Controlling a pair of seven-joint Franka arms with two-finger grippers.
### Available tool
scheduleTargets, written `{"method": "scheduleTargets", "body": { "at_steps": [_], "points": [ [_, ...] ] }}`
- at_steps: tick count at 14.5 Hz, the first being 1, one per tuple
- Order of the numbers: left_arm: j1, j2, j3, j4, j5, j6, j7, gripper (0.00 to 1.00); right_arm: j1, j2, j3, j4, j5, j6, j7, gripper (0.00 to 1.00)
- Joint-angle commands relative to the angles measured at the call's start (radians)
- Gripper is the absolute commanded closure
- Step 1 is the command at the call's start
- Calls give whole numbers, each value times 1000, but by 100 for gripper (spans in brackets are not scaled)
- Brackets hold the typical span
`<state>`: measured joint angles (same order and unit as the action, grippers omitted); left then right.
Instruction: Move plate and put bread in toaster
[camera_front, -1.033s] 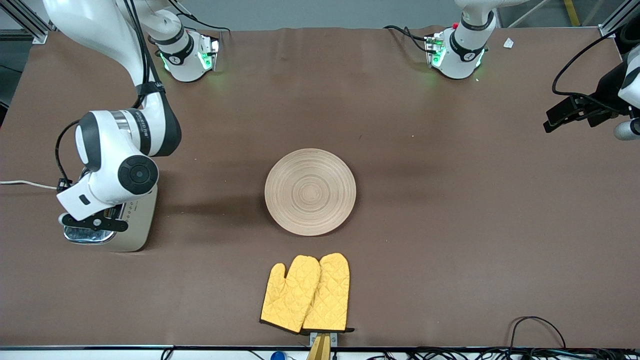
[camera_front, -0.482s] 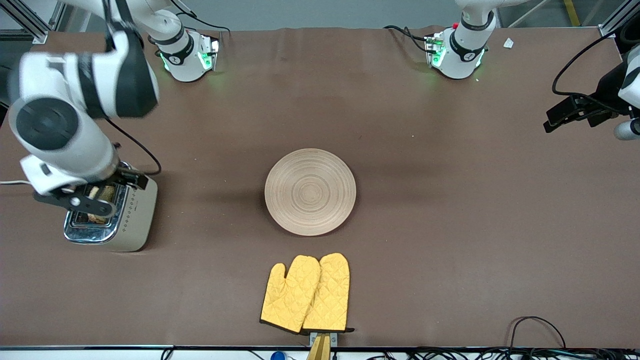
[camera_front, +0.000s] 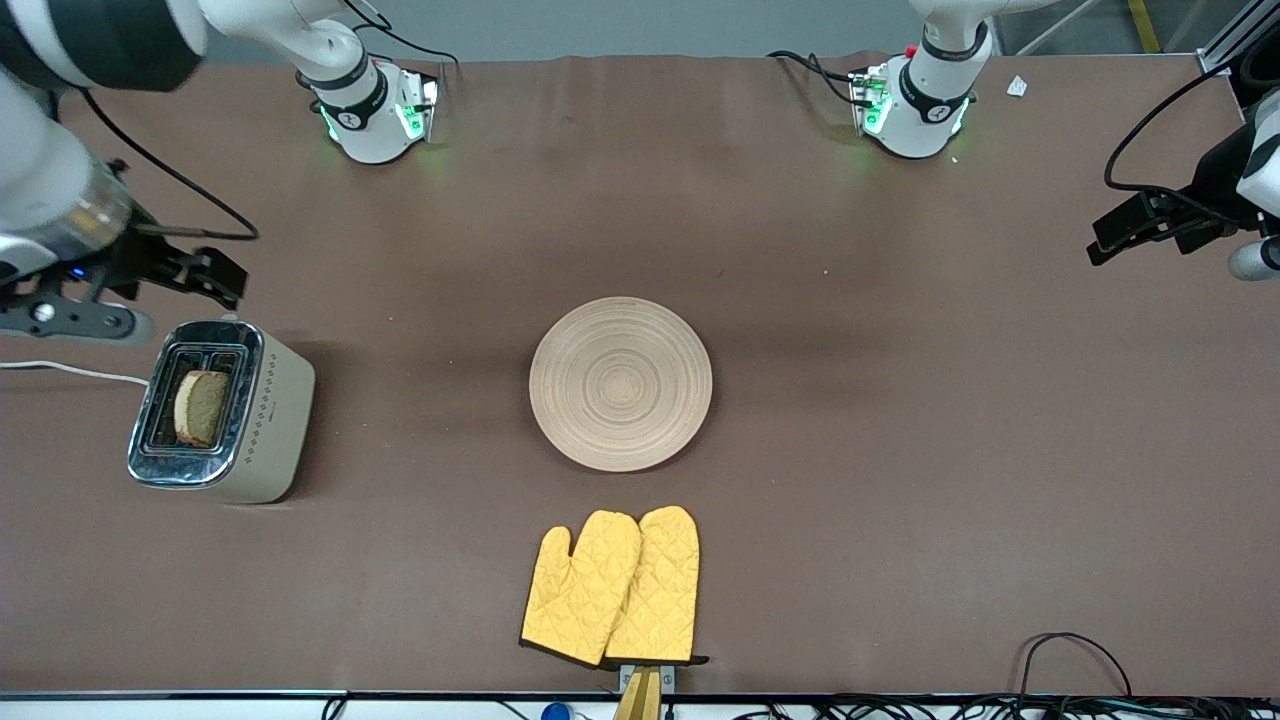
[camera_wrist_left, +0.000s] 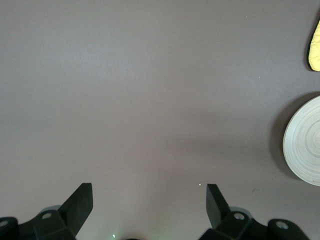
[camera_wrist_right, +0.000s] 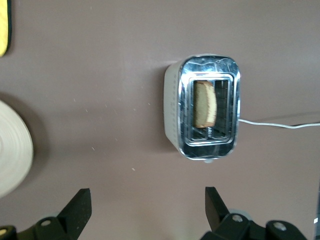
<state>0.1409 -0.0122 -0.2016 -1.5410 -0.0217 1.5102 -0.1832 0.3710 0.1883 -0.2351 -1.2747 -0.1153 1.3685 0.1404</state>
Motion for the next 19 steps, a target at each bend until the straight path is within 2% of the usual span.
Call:
{"method": "scheduleTargets", "body": {
  "at_steps": [1, 3, 5, 6, 7, 8, 13, 16, 19],
  "points": [
    [2, -17, 1, -5, -1, -4, 13, 0, -98, -78, 7, -63, 63, -31, -129, 0],
    [2, -17, 1, -5, -1, -4, 13, 0, -133, -128, 7, -126, 63, -20, -177, 0],
    [2, -17, 1, -5, -1, -4, 14, 0, -173, -130, 10, -129, 63, -22, -226, 0],
    [2, -17, 1, -5, -1, -4, 14, 0, -234, -130, 40, -129, 63, -29, -234, 0],
    [2, -17, 1, -5, -1, -4, 13, 0, -313, -132, 131, -132, 65, -29, -242, 0],
    [0, -17, 1, -5, -1, -4, 13, 0, -369, -132, 184, -132, 66, -28, -243, 0],
    [2, -15, 1, -5, 0, -4, 13, 0, -411, -130, 188, -123, 86, -20, -281, 0],
    [2, -11, 1, -2, 2, -4, 14, 0, -409, -130, 154, -120, 94, -20, -321, 0],
    [-6, 0, 1, 30, 5, -4, 8, 0, -405, -130, 148, -120, 118, -19, -326, 0]
  ]
}}
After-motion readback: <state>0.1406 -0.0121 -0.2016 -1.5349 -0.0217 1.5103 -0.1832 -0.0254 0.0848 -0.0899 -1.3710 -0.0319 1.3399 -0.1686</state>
